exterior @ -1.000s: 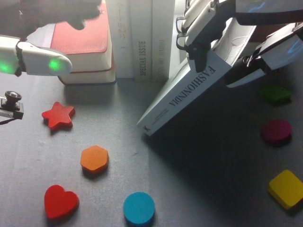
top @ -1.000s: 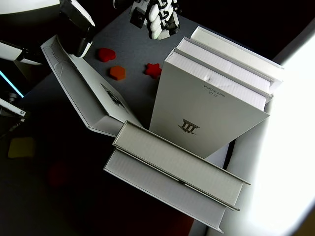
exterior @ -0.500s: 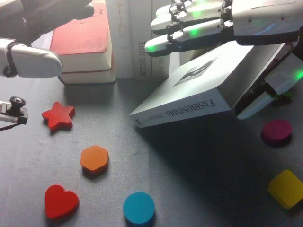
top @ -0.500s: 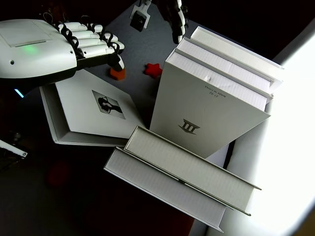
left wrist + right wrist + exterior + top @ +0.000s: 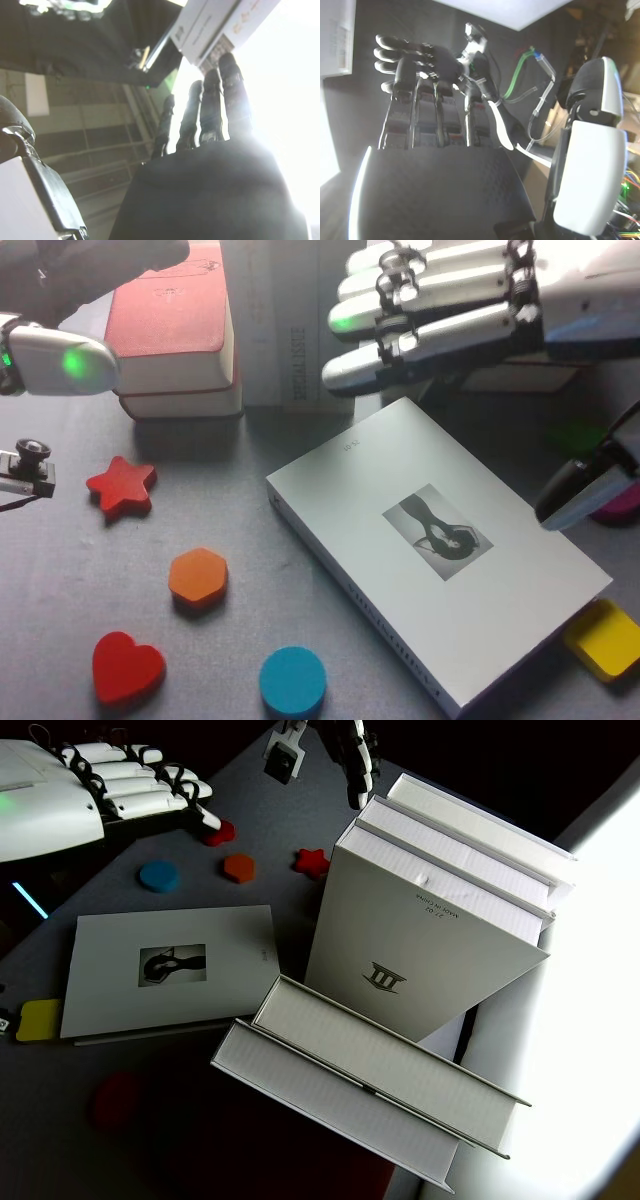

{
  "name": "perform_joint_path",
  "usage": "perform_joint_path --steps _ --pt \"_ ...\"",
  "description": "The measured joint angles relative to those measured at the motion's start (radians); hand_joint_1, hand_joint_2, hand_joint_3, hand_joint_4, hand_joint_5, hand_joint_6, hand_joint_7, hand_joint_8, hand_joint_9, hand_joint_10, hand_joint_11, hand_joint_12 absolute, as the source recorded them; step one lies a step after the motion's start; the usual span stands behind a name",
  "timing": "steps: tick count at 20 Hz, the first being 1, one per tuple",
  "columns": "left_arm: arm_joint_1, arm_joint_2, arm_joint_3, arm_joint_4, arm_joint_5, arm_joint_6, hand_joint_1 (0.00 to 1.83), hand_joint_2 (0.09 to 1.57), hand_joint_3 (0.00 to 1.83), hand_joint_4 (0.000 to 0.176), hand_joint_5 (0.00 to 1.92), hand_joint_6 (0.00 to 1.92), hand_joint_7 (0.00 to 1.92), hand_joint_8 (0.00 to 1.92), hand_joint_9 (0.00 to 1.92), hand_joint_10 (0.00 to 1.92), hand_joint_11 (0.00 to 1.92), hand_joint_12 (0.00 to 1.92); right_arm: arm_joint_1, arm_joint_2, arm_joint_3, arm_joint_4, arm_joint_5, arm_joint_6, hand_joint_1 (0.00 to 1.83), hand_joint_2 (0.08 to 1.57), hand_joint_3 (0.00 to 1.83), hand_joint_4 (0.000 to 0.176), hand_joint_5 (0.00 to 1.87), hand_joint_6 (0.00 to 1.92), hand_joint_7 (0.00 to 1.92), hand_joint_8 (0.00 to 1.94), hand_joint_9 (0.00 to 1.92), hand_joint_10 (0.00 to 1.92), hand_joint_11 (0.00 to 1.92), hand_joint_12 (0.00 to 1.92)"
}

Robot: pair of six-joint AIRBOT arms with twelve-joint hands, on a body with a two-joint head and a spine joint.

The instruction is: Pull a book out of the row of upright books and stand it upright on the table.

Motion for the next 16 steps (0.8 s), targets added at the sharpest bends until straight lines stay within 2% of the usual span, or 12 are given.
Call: perform_joint_path --steps 1,3,5,6,7,9,10,11,12,14,15,16 --pt "0.005 0.0 0.0 -0.003 0.0 0.0 0.83 0.7 0.0 0.176 0.0 0.0 0.0 0.0 0.0 0.0 0.0 0.1 0.011 0.005 0.0 0.029 0.001 0.001 0.44 0.89 0.02 0.176 0.0 0.0 0.0 0.0 0.02 0.01 0.16 0.07" --pt "0.008 0.009 -0.005 -0.006 0.005 0.0 0.82 0.68 0.0 0.175 0.0 0.0 0.0 0.0 0.0 0.0 0.0 0.11 0.023 0.018 0.0 0.034 -0.019 -0.014 0.45 0.92 0.02 0.11 0.0 0.0 0.0 0.0 0.0 0.0 0.1 0.04" --pt "0.011 0.012 -0.006 -0.024 -0.001 0.0 0.79 0.68 0.0 0.153 0.0 0.0 0.0 0.0 0.0 0.0 0.0 0.35 0.021 0.032 0.0 0.06 -0.025 -0.056 0.34 0.86 0.0 0.12 0.0 0.0 0.0 0.0 0.05 0.0 0.1 0.6" --pt "0.011 0.014 -0.016 -0.041 -0.002 0.0 0.78 0.67 0.0 0.156 0.0 0.0 0.0 0.0 0.0 0.0 0.0 0.52 0.021 0.047 0.0 0.105 -0.031 -0.086 0.48 0.82 0.0 0.165 0.0 0.0 0.0 0.0 0.07 0.0 0.02 0.82" --pt "0.011 0.016 -0.019 -0.045 -0.01 0.0 0.78 0.66 0.0 0.158 0.0 0.0 0.0 0.0 0.02 0.01 0.0 0.65 0.021 0.06 0.0 0.15 -0.039 -0.108 0.6 0.82 0.0 0.174 0.0 0.0 0.0 0.0 0.09 0.01 0.0 0.86" --pt "0.02 0.032 -0.032 -0.068 -0.045 0.0 0.85 0.66 0.0 0.175 0.0 0.0 0.0 0.0 0.0 0.0 0.0 0.31 0.021 0.095 0.0 0.24 -0.056 -0.18 0.7 0.86 0.01 0.176 0.0 0.0 0.0 0.0 0.13 0.01 0.0 1.08" --pt "0.032 0.049 -0.044 -0.104 -0.068 -0.001 0.91 0.68 0.0 0.176 0.0 0.0 0.0 0.0 0.0 0.0 0.0 0.06 0.013 0.121 -0.002 0.298 -0.068 -0.208 0.74 0.86 0.0 0.176 0.0 0.0 0.0 0.0 0.15 0.02 0.0 1.1" --pt "0.042 0.06 -0.047 -0.125 -0.082 0.0 0.95 0.7 0.01 0.176 0.0 0.0 0.0 0.0 0.0 0.0 0.0 0.01 0.003 0.137 -0.003 0.341 -0.074 -0.26 0.77 0.86 0.0 0.176 0.0 0.0 0.01 0.0 0.15 0.01 0.0 1.06" --pt "0.057 0.074 -0.056 -0.169 -0.108 0.0 0.95 0.71 0.02 0.176 0.0 0.0 0.0 0.0 0.0 0.0 0.0 0.0 -0.007 0.165 -0.013 0.416 -0.093 -0.319 0.83 0.86 0.0 0.176 0.0 0.0 0.0 0.0 0.13 0.0 0.0 1.0" --pt "0.07 0.089 -0.068 -0.212 -0.135 0.0 0.67 0.86 0.08 0.157 0.0 0.0 0.0 0.0 0.0 0.0 0.0 0.0 -0.012 0.202 -0.032 0.512 -0.102 -0.409 1.01 0.87 0.0 0.176 0.0 0.0 0.0 0.0 0.11 0.0 0.0 0.99" --pt "0.073 0.092 -0.069 -0.227 -0.158 0.0 0.68 0.94 0.07 0.147 0.0 0.0 0.0 0.0 0.02 0.02 0.0 0.32 -0.012 0.227 -0.043 0.563 -0.101 -0.444 1.02 0.86 0.0 0.176 0.0 0.0 0.0 0.0 0.12 0.0 0.0 0.99" --pt "0.075 0.092 -0.069 -0.241 -0.18 0.0 0.78 0.86 0.02 0.167 0.0 0.0 0.0 0.0 0.02 0.01 0.0 0.21 -0.012 0.245 -0.052 0.599 -0.102 -0.471 1.02 0.87 0.0 0.175 0.0 0.0 0.0 0.0 0.12 0.0 0.0 0.95"
